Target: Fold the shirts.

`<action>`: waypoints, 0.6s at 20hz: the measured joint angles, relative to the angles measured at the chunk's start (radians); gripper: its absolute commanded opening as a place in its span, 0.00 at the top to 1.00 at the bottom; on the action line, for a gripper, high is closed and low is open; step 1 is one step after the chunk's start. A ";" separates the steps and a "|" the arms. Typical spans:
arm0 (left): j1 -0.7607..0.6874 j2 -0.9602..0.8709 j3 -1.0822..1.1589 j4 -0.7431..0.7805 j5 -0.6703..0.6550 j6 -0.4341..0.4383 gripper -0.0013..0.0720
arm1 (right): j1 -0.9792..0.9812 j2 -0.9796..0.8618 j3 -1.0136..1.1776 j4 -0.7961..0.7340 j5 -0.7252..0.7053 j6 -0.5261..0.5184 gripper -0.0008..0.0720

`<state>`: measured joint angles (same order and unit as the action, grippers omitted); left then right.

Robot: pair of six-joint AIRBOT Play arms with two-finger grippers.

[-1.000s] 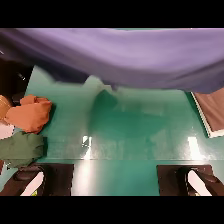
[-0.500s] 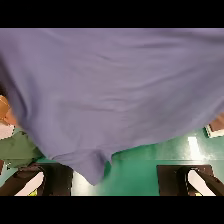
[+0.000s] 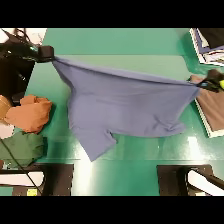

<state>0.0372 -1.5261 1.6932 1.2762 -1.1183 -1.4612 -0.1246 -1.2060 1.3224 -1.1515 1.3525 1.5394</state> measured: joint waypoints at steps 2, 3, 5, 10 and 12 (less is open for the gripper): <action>0.000 -0.042 -0.002 0.006 0.026 0.001 0.36 | 0.040 -0.096 0.037 0.000 -0.060 -0.003 0.72; 0.000 -0.054 0.000 0.011 0.034 0.002 0.23 | 0.054 -0.136 0.065 -0.002 -0.078 -0.004 0.48; 0.002 -0.064 0.008 0.029 0.021 0.001 0.26 | 0.077 -0.204 0.130 0.002 -0.081 -0.008 0.48; 0.001 -0.003 -0.030 0.052 -0.119 0.002 0.26 | 0.091 -0.217 0.170 0.008 0.009 -0.069 0.48; 0.001 0.055 -0.123 0.058 -0.155 0.003 0.26 | 0.075 -0.162 0.105 0.027 0.032 -0.099 0.48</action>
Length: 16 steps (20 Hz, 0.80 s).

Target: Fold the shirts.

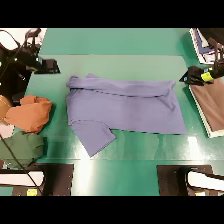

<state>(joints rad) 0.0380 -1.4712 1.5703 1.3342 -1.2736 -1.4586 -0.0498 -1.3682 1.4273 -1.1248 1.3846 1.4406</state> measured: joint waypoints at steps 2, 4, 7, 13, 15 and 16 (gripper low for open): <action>0.000 0.080 -0.159 0.002 -0.013 0.000 0.26 | -0.025 0.069 -0.092 0.050 0.018 -0.031 0.48; 0.000 0.173 -0.341 -0.013 0.002 -0.002 0.26 | -0.048 0.139 -0.185 0.094 0.026 -0.057 0.48; 0.000 0.298 -0.605 -0.073 0.053 -0.006 0.26 | -0.064 0.225 -0.296 0.134 0.029 -0.082 0.49; 0.000 0.393 -0.902 -0.225 0.192 -0.008 0.26 | -0.072 0.303 -0.387 0.161 0.024 -0.101 0.48; -0.013 0.399 -0.948 -0.264 0.244 -0.008 0.26 | -0.074 0.310 -0.394 0.161 0.022 -0.103 0.49; -0.026 0.399 -0.962 -0.279 0.264 -0.008 0.26 | -0.074 0.312 -0.397 0.163 0.023 -0.105 0.49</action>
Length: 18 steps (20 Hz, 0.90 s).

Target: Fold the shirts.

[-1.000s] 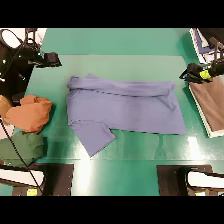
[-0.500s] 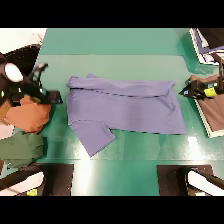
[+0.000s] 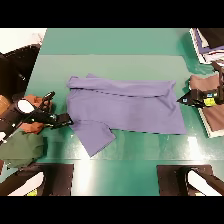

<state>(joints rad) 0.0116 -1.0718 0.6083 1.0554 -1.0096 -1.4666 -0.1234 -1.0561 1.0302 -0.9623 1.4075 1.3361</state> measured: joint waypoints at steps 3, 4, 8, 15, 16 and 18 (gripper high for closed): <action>-0.046 -0.001 -0.026 -0.022 0.064 -0.002 0.95 | 0.000 0.004 -0.003 0.002 0.000 -0.001 0.49; -0.053 0.000 -0.029 -0.026 0.080 -0.002 0.95 | 0.000 0.004 -0.004 0.000 0.002 -0.002 0.49; -0.069 0.014 -0.002 -0.034 0.103 -0.022 0.95 | -0.035 0.010 -0.018 -0.044 0.039 -0.004 0.49; -0.075 0.090 0.119 -0.018 0.060 -0.032 0.95 | -0.324 0.083 -0.318 -0.178 0.040 -0.003 0.32; -0.075 0.094 0.126 -0.017 0.059 -0.033 0.95 | -0.367 0.088 -0.366 -0.183 0.032 -0.003 0.33; -0.076 0.100 0.136 -0.014 0.054 -0.033 0.95 | -0.434 0.094 -0.450 -0.164 -0.010 -0.002 0.35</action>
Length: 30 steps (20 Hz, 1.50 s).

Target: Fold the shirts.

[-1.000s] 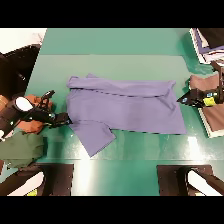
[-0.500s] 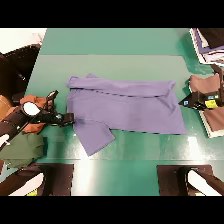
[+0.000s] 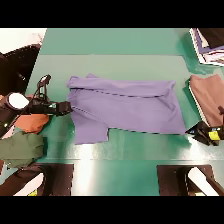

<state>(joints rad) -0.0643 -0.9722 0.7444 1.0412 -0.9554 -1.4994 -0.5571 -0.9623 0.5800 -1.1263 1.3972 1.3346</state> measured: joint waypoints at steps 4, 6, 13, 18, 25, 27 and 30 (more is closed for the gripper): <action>0.000 0.004 0.008 0.001 -0.003 0.000 0.95 | -0.025 -0.011 -0.090 0.073 -0.108 0.001 0.40; 0.000 0.005 0.010 0.002 -0.003 0.000 0.95 | 0.003 -0.036 -0.105 0.122 -0.153 0.000 0.40; 0.000 0.008 0.070 0.043 -0.047 0.006 0.95 | 0.151 -0.101 -0.090 0.210 -0.320 -0.008 0.97; 0.000 0.010 0.364 0.077 -0.184 0.006 0.95 | 0.232 0.023 0.152 0.227 -0.275 -0.023 0.97; 0.000 0.011 1.100 0.138 -0.374 0.001 0.95 | 0.274 0.197 0.748 0.233 -0.185 -0.028 0.97; 0.000 0.022 1.278 0.156 -0.393 -0.023 0.95 | 0.278 0.218 0.910 0.210 -0.156 -0.027 0.97; 0.000 0.074 1.409 0.164 -0.350 -0.059 0.95 | 0.279 0.217 1.139 0.118 -0.084 0.002 0.97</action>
<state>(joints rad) -0.0647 -0.8978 2.1532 1.2057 -1.3052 -1.5581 -0.2779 -0.7456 1.7187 -1.0080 1.3132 1.3365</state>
